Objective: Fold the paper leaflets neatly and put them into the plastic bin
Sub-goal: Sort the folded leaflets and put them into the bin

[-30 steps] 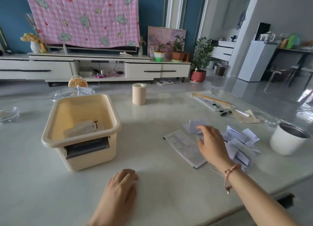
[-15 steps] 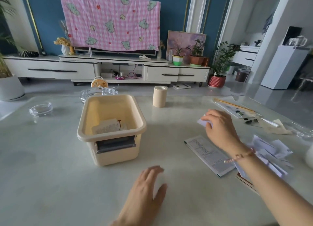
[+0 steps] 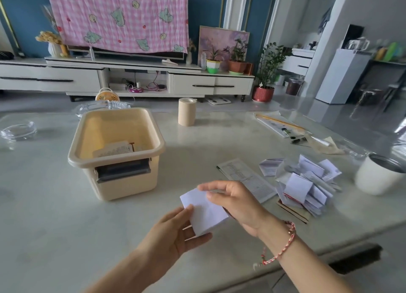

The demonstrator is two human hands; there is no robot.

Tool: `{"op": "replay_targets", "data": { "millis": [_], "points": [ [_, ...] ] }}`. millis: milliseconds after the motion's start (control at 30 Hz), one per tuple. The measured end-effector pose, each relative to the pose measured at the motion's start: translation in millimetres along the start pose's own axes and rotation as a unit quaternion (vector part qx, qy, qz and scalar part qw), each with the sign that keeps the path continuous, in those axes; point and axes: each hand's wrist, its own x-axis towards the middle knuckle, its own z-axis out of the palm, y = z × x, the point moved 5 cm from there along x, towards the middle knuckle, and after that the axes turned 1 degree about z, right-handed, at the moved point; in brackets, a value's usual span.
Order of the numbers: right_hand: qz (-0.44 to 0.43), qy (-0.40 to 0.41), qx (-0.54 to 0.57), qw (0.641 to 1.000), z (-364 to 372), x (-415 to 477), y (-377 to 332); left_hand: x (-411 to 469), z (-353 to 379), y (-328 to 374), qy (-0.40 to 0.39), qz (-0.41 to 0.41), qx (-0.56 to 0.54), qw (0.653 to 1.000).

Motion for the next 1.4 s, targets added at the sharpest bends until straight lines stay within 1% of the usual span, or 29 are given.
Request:
{"op": "replay_targets", "data": {
  "millis": [33,100,133,167,200,233,267,300,333,367,433,500,567,633,667,733,767,800,833,867,900,933,967,1000,1067,1133,1233,1300,1400],
  "points": [
    [0.013,-0.025,0.024,0.999,4,1,2,2,1,0,0.000,-0.004,0.000,1.000],
    [0.022,-0.064,0.028,0.997,11,5,-1,6,0,0,0.005,-0.003,-0.007,1.000],
    [0.013,-0.065,0.038,0.997,9,10,-5,8,-1,1,0.011,0.004,-0.011,1.000],
    [0.002,-0.043,0.061,0.997,1,17,-7,10,-3,2,0.021,0.012,-0.014,1.000],
    [-0.021,0.018,0.032,0.999,-15,26,-8,12,-5,3,0.032,0.018,-0.016,0.999],
    [-0.053,0.110,-0.066,0.990,-39,34,-7,13,-8,3,0.043,0.021,-0.015,0.999],
    [-0.072,0.205,-0.237,0.947,-65,41,-7,14,-10,4,0.051,0.021,-0.012,0.998],
    [-0.060,0.257,-0.405,0.876,-86,46,-5,13,-11,3,0.059,0.016,-0.008,0.998],
    [-0.027,0.270,-0.529,0.804,-106,51,1,13,-12,3,0.065,0.013,-0.003,0.998],
    [0.027,0.258,-0.595,0.761,-125,56,8,14,-11,2,0.067,0.011,0.003,0.998],
    [0.131,0.208,-0.630,0.737,-145,62,24,14,-9,-1,0.075,0.008,0.007,0.997],
    [0.169,0.163,-0.646,0.726,-150,69,30,14,-4,-1,0.074,0.007,0.013,0.997],
    [0.143,0.159,-0.630,0.747,-148,72,26,14,0,-3,0.067,0.009,0.031,0.997],
    [0.059,0.191,-0.595,0.778,-141,73,15,16,0,-3,0.066,0.009,0.040,0.997],
    [0.002,0.226,-0.556,0.800,-135,69,5,17,-3,-3,0.072,0.011,0.041,0.997],
    [-0.089,0.300,-0.415,0.854,-123,58,-14,20,-10,1,0.094,0.030,0.048,0.994],
    [-0.103,0.322,-0.321,0.885,-114,49,-20,21,-14,4,0.105,0.046,0.051,0.992],
    [-0.101,0.323,-0.219,0.915,-103,39,-22,21,-17,7,0.114,0.061,0.057,0.990],
    [-0.080,0.298,-0.114,0.945,-90,30,-21,23,-18,10,0.119,0.073,0.058,0.988],
    [-0.046,0.243,-0.010,0.969,-71,20,-16,23,-20,12,0.126,0.078,0.059,0.987],
    [-0.005,0.181,0.064,0.981,-51,13,-11,22,-19,13,0.127,0.077,0.058,0.987],
    [0.029,0.130,0.086,0.987,-33,6,-6,22,-19,13,0.130,0.075,0.051,0.987],
    [0.046,0.102,0.065,0.992,-20,2,-1,20,-17,13,0.130,0.075,0.044,0.988],
    [0.045,0.099,0.026,0.994,-11,-1,3,19,-16,11,0.127,0.074,0.039,0.988],
    [0.000,0.127,-0.071,0.989,2,-4,5,16,-11,7,0.110,0.073,0.042,0.990],
    [-0.046,0.153,-0.130,0.979,11,-6,9,14,-4,3,0.077,0.075,0.049,0.993],
    [-0.087,0.168,-0.143,0.972,18,-10,10,12,8,1,0.036,0.085,0.062,0.994],
    [-0.082,0.149,-0.144,0.975,17,-12,11,15,7,-4,0.048,0.102,0.117,0.987],
    [-0.065,0.083,-0.157,0.982,10,-20,16,19,1,-9,0.089,0.125,0.190,0.970]
  ]
}}
